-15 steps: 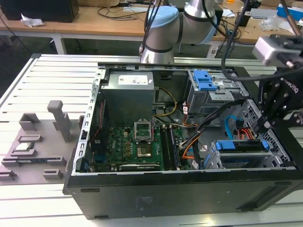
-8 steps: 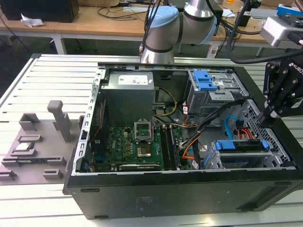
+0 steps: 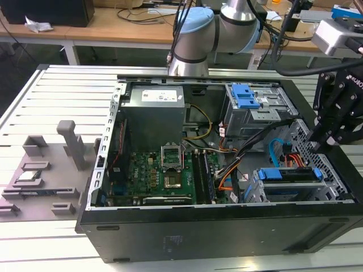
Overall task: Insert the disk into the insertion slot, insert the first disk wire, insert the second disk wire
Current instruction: 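Insert the second disk wire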
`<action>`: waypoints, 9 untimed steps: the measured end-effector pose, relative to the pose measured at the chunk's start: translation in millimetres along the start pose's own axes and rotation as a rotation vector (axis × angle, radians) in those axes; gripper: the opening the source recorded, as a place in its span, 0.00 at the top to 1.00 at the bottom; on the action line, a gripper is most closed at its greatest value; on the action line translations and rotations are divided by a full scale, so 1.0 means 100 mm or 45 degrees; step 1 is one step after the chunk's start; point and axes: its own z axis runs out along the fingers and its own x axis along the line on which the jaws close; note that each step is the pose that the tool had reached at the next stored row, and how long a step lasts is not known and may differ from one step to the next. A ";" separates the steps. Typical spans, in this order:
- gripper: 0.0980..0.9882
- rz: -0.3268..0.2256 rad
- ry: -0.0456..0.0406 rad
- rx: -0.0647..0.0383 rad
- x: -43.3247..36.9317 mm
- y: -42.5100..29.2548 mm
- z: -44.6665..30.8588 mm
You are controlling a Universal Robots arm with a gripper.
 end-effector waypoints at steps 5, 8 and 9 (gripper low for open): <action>0.77 0.000 0.002 0.000 -0.155 0.135 0.134; 0.77 0.000 0.004 0.000 -0.152 0.323 0.183; 0.77 0.001 0.005 0.000 -0.153 0.342 0.193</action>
